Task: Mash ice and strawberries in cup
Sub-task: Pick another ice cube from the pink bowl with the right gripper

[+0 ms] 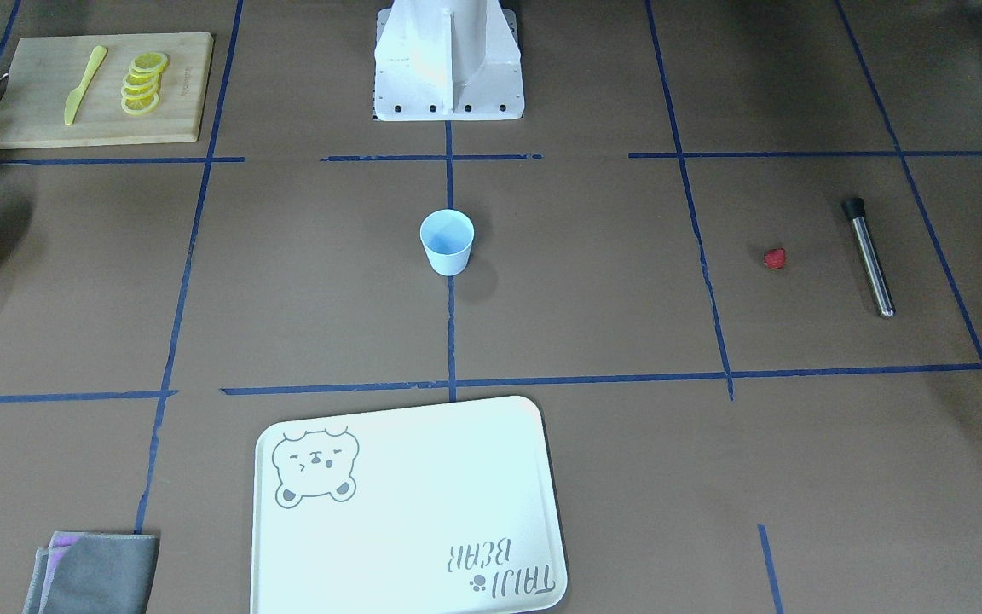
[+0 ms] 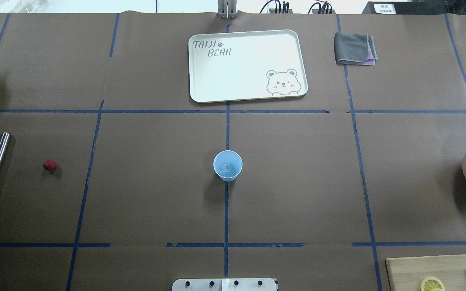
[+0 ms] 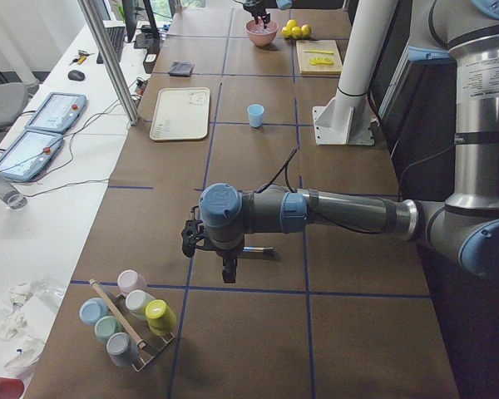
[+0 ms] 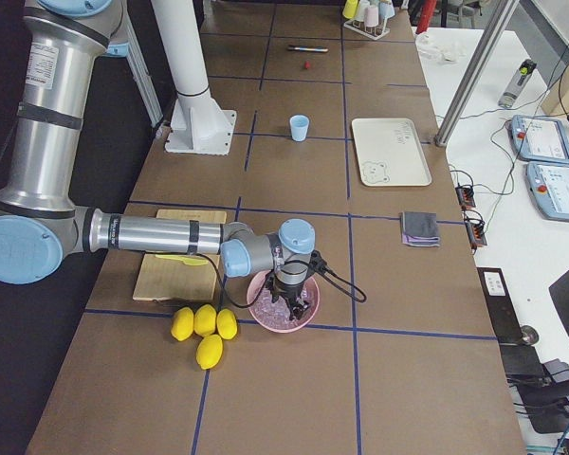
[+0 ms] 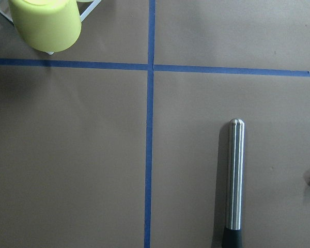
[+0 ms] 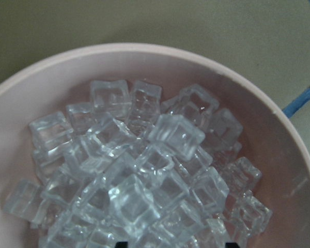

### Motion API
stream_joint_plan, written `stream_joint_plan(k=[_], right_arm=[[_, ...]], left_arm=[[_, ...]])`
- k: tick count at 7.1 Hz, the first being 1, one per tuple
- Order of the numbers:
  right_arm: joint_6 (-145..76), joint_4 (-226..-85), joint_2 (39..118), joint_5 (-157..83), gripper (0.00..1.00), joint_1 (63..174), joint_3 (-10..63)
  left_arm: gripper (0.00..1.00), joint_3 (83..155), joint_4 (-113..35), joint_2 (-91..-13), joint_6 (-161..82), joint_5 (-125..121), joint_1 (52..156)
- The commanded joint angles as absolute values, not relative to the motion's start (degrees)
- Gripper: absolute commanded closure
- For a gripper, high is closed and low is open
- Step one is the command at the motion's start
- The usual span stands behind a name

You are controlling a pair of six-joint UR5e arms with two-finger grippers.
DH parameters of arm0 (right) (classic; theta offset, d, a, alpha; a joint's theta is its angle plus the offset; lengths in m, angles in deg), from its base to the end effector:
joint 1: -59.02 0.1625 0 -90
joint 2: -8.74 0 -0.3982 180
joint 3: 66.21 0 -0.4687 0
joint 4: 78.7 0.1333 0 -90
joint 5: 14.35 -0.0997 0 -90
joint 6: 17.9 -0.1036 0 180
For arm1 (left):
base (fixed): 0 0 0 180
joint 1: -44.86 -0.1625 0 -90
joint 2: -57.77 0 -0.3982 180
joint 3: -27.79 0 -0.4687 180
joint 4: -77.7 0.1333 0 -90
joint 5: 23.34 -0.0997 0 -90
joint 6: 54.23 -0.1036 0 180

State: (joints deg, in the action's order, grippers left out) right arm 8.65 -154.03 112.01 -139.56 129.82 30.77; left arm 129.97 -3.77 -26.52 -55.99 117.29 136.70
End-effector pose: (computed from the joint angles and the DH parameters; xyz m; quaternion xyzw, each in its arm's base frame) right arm -0.0902 -0.4826 0.6706 0.0888 -0.2966 -0.3899 0.8673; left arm -0.0700 -0.5214 0.5752 -0.0028 0.4278 -0.0083 0.9038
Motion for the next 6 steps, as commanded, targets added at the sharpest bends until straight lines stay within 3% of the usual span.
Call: stream_joint_plan(k=[1,6], right_arm=[[8.6,-154.0,112.2,-139.7,0.97,129.8,30.9],[8.6,-154.7,112.6,-140.1,1.00,131.5,34.6]], left_arm=[[0.00,129.7,-3.8,-26.5,-56.0,117.4,136.7],[0.00,129.6,-3.8,-26.5,-56.0,119.1,136.7]])
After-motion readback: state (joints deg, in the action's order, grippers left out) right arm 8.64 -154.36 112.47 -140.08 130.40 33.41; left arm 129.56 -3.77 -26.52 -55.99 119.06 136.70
